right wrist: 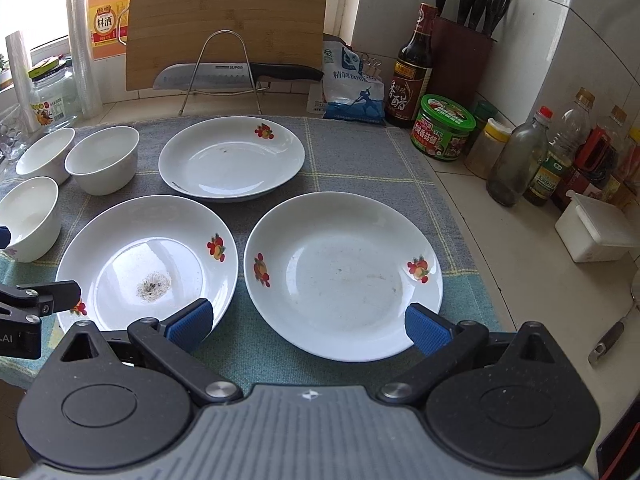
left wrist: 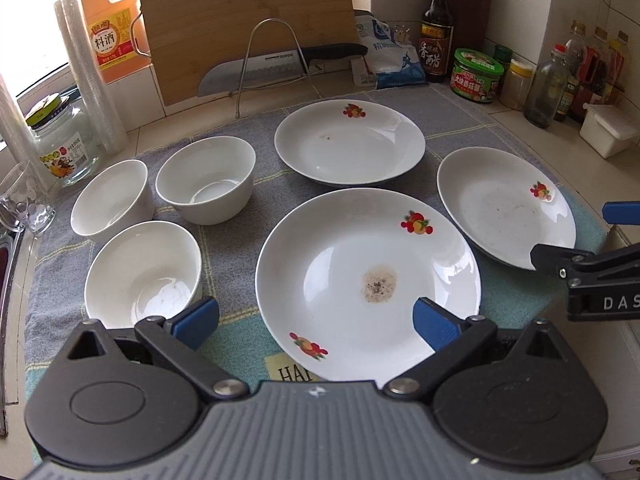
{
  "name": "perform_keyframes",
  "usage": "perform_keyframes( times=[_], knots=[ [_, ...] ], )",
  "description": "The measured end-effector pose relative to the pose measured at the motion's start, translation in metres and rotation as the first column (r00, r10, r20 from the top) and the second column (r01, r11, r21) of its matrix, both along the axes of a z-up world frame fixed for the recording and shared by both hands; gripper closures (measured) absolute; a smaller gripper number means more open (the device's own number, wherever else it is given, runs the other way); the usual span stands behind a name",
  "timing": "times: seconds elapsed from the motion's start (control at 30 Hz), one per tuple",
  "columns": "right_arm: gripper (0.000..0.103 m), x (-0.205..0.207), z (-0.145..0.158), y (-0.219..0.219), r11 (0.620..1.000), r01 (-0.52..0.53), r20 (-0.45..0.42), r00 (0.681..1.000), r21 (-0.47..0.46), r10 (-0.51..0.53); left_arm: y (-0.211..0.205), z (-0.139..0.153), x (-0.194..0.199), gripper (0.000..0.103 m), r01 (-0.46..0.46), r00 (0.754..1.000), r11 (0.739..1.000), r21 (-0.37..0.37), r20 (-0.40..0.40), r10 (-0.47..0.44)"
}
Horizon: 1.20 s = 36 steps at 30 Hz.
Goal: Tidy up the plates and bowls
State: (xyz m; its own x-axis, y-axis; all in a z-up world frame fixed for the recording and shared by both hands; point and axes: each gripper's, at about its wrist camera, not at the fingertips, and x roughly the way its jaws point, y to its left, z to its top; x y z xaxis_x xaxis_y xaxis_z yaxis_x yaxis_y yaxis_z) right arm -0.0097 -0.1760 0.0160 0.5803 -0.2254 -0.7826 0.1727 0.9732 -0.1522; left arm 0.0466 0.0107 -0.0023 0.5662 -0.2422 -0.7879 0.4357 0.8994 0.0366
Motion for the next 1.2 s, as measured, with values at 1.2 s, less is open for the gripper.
perform_keyframes(
  times=[1.2],
  knots=[
    [0.000,0.020,-0.077,-0.076,0.984,-0.134,-0.053,0.989,0.117,0.141,-0.098,-0.007,0.083,0.001,0.261,0.964,0.965,-0.037,-0.039,-0.263]
  ],
)
